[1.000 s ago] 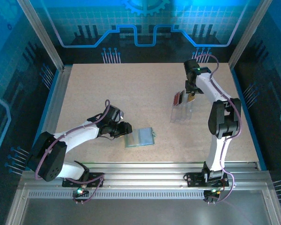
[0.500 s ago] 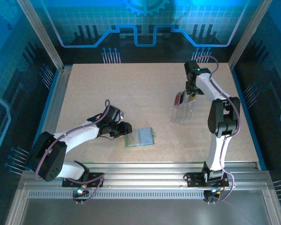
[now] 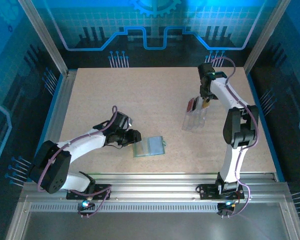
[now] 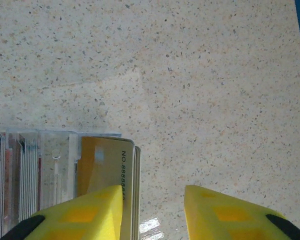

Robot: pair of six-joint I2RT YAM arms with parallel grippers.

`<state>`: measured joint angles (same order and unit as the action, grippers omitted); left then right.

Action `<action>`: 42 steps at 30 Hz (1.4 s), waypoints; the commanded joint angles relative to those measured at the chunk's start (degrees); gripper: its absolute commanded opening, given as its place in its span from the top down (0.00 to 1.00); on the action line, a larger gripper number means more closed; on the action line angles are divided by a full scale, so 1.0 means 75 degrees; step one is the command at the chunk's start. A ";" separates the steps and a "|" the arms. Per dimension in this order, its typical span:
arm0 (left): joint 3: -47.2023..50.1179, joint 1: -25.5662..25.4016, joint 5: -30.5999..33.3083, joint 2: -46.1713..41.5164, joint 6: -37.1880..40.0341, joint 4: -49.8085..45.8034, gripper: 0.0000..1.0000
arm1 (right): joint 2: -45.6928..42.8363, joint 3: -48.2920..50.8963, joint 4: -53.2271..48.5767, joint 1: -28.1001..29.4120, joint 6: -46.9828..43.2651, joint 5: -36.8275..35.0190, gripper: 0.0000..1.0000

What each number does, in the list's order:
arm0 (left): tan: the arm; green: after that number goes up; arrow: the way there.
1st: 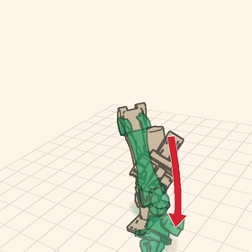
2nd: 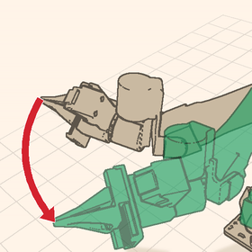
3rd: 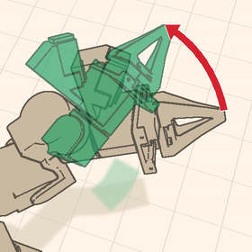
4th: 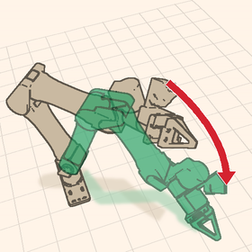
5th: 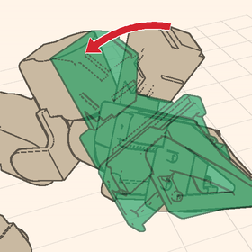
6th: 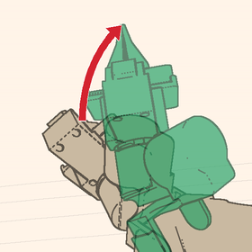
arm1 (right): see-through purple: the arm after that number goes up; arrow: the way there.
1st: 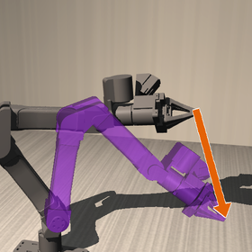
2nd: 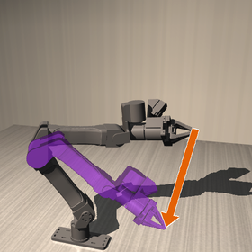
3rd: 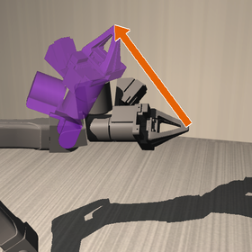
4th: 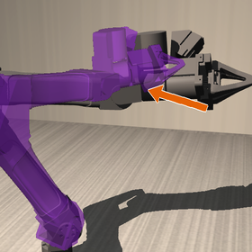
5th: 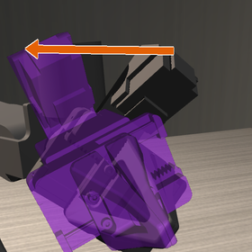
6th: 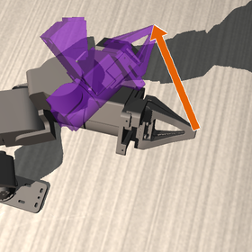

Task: Put the credit cards into the card holder
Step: Pick up the credit card from the storage box.

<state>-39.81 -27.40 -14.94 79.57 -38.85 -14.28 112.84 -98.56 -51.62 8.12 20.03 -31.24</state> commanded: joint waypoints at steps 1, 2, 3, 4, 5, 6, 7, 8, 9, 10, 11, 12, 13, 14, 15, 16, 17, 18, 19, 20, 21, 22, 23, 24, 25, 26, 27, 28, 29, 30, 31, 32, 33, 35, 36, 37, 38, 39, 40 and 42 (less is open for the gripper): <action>-0.0259 -0.0026 -0.0133 0.0027 0.0192 -0.0121 0.58 | -0.0228 0.0057 -0.0156 -0.0121 0.0036 0.0102 0.60; -0.0340 -0.0027 -0.0128 0.0019 0.0220 -0.0174 0.58 | -0.0196 0.0062 -0.0149 -0.0121 0.0014 0.0203 0.58; -0.0410 -0.0030 -0.0147 0.0008 0.0240 -0.0198 0.60 | -0.0157 0.0042 -0.0149 -0.0133 0.0013 0.0268 0.57; -0.0531 -0.0038 -0.0180 -0.0001 0.0256 -0.0216 0.63 | -0.0118 0.0015 -0.0159 -0.0133 -0.0003 0.0314 0.57; -0.0666 -0.0061 -0.0228 -0.0004 0.0261 -0.0216 0.66 | -0.0054 -0.0003 -0.0167 -0.0143 -0.0001 0.0371 0.57; -0.0813 -0.0110 -0.0236 0.0012 0.0277 -0.0227 0.68 | -0.0016 -0.0018 -0.0176 -0.0156 -0.0001 0.0393 0.57; -0.1018 -0.0179 -0.0234 0.0078 0.0312 -0.0238 0.70 | 0.0012 -0.0034 -0.0173 -0.0167 -0.0007 0.0425 0.57; -0.1258 -0.0261 -0.0265 0.0201 0.0365 -0.0245 0.70 | 0.0041 -0.0021 -0.0173 -0.0178 0.0010 0.0438 0.58; -0.1507 -0.0315 -0.0328 0.0384 0.0412 -0.0241 0.72 | 0.0052 -0.0024 -0.0168 -0.0192 0.0011 0.0460 0.58; -0.1800 -0.0387 -0.0458 0.0628 0.0454 -0.0212 0.73 | 0.0070 -0.0022 -0.0161 -0.0208 0.0024 0.0469 0.58; -0.2104 -0.0446 -0.0640 0.0924 0.0452 -0.0128 0.76 | 0.0081 -0.0024 -0.0172 -0.0227 0.0036 0.0496 0.58; -0.2359 -0.0519 -0.0846 0.1193 0.0457 -0.0001 0.77 | 0.0099 -0.0018 -0.0173 -0.0246 0.0046 0.0508 0.58; -0.2687 -0.0607 -0.1003 0.1508 0.0453 0.0106 0.77 | 0.0097 0.0002 -0.0184 -0.0272 0.0057 0.0543 0.59; -0.3080 -0.0730 -0.1096 0.1868 0.0491 0.0145 0.77 | 0.0086 0.0036 -0.0164 -0.0285 0.0071 0.0604 0.59; -0.3451 -0.0843 -0.1149 0.2167 0.0563 0.0155 0.77 | 0.0079 0.0074 -0.0139 -0.0291 0.0074 0.0653 0.59; -0.3909 -0.0967 -0.1256 0.2558 0.0616 0.0147 0.77 | 0.0072 0.0116 -0.0116 -0.0307 0.0077 0.0700 0.59; -0.4388 -0.1062 -0.1419 0.2982 0.0653 0.0146 0.77 | 0.0072 0.0138 -0.0103 -0.0302 0.0083 0.0716 0.59; -0.4761 -0.1177 -0.1580 0.3347 0.0668 0.0163 0.77 | 0.0089 0.0165 -0.0112 -0.0315 0.0080 0.0732 0.59; -0.5243 -0.1274 -0.1696 0.3768 0.0663 0.0187 0.77 | 0.0094 0.0180 -0.0111 -0.0319 0.0083 0.0742 0.59; -0.5681 -0.1380 -0.1812 0.4139 0.0648 0.0204 0.77 | 0.0095 0.0182 -0.0114 -0.0333 0.0083 0.0764 0.59; -0.6036 -0.1462 -0.1882 0.4502 0.0606 0.0205 0.77 | 0.0076 0.0201 -0.0103 -0.0350 0.0083 0.0781 0.59; -0.6417 -0.1537 -0.1979 0.4832 0.0549 0.0222 0.77 | 0.0065 0.0214 -0.0102 -0.0366 0.0092 0.0800 0.60; -0.6750 -0.1608 -0.2087 0.5167 0.0481 0.0302 0.77 | 0.0056 0.0211 -0.0102 -0.0377 0.0090 0.0841 0.59; -0.7024 -0.1650 -0.2162 0.5440 0.0412 0.0316 0.78 | 0.0049 0.0206 -0.0113 -0.0382 0.0103 0.0857 0.59; -0.7339 -0.1683 -0.2250 0.5742 0.0345 0.0343 0.80 | 0.0038 0.0228 -0.0114 -0.0396 0.0116 0.0876 0.59; -0.7644 -0.1699 -0.2332 0.6029 0.0269 0.0324 0.81 | 0.0038 0.0238 -0.0111 -0.0405 0.0120 0.0895 0.59; -0.7884 -0.1701 -0.2405 0.6256 0.0199 0.0311 0.84 | 0.0041 0.0257 -0.0114 -0.0413 0.0127 0.0930 0.59; -0.8112 -0.1697 -0.2459 0.6485 0.0138 0.0322 0.87 | 0.0037 0.0266 -0.0114 -0.0426 0.0138 0.0953 0.59; -0.8307 -0.1694 -0.2471 0.6671 0.0098 0.0300 0.89 | 0.0038 0.0283 -0.0104 -0.0426 0.0137 0.0981 0.59; -0.8481 -0.1698 -0.2463 0.6810 0.0083 0.0268 0.92 | 0.0037 0.0299 -0.0102 -0.0425 0.0141 0.1002 0.59; -0.8643 -0.1693 -0.2453 0.6952 0.0082 0.0235 0.93 | 0.0026 0.0321 -0.0091 -0.0426 0.0138 0.1022 0.59; -0.8801 -0.1696 -0.2450 0.7098 0.0066 0.0192 0.95 | 0.0008 0.0342 -0.0080 -0.0426 0.0136 0.1026 0.60; -0.8953 -0.1701 -0.2466 0.7232 0.0042 0.0133 0.96 | 0.0009 0.0351 -0.0072 -0.0423 0.0132 0.1026 0.60; -0.9160 -0.1692 -0.2495 0.7491 -0.0038 0.0093 0.98 | 0.0000 0.0363 -0.0074 -0.0432 0.0128 0.1049 0.60; -0.9196 -0.1696 -0.2496 0.7578 -0.0088 0.0121 0.99 | 0.0002 0.0352 -0.0064 -0.0431 0.0130 0.1053 0.60; -0.9228 -0.1700 -0.2507 0.7672 -0.0126 0.0123 0.99 | 0.0013 0.0351 -0.0077 -0.0448 0.0122 0.1060 0.60; -0.9246 -0.1697 -0.2508 0.7738 -0.0139 0.0146 1.00 | 0.0020 0.0354 -0.0081 -0.0448 0.0130 0.1061 0.59; -0.9238 -0.1697 -0.2508 0.7781 -0.0152 0.0158 1.00 | 0.0019 0.0346 -0.0076 -0.0459 0.0127 0.1083 0.59; -0.9246 -0.1702 -0.2491 0.7822 -0.0152 0.0161 1.00 | 0.0019 0.0334 -0.0089 -0.0460 0.0126 0.1081 0.59; -0.9226 -0.1695 -0.2452 0.7888 -0.0140 0.0153 1.00 | 0.0014 0.0342 -0.0092 -0.0461 0.0121 0.1071 0.59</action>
<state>-107.48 -40.18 -31.92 137.27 -39.07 -11.97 112.88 -96.66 -51.35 5.87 20.32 -23.49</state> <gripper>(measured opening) 0.038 0.407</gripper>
